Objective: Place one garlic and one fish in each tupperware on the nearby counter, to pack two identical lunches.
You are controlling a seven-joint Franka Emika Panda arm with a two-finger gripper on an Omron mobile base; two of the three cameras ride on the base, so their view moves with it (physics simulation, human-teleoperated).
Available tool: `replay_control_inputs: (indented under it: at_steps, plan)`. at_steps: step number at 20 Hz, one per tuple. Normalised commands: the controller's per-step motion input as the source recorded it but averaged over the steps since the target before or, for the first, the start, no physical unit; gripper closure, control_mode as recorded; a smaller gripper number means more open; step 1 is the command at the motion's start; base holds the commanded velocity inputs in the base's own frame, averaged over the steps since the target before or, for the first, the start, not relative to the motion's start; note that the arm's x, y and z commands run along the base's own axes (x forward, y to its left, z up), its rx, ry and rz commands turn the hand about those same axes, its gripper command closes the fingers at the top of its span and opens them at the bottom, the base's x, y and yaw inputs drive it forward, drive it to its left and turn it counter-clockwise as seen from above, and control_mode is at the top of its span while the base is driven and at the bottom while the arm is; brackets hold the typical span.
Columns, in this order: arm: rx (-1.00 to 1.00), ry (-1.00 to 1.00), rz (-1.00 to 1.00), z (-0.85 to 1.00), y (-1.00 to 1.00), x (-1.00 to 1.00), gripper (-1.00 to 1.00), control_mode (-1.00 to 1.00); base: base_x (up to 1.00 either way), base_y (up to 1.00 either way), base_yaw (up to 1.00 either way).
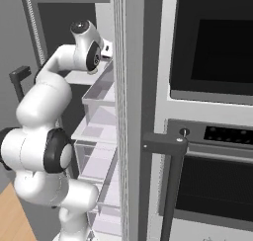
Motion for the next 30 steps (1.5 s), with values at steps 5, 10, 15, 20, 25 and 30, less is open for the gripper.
replay_control_inputs:
  at_steps: [5,10,15,20,25,30]
  plan:
    - [0.00,0.10,-0.03,-0.29,0.00,0.27,-1.00,-1.00,0.00,0.00,0.00]
    - [0.00,0.04,-0.01,-0.13,-0.01,0.14,-1.00,-1.00,0.00,0.00,0.00]
    - [0.00,0.09,0.00,-0.17,-0.03,0.34,-1.00,-1.00,0.00,0.00,0.00]
    - [0.03,0.13,0.00,-0.19,-0.07,0.30,-1.00,-1.00,0.00,0.00,0.00]
    - [0.02,0.06,0.00,-0.26,-0.02,-0.06,-1.00,-1.00,0.00,0.00,0.00]
    - [0.06,0.00,-0.02,-0.36,-0.06,-0.29,1.00,-1.00,0.00,0.00,0.00]
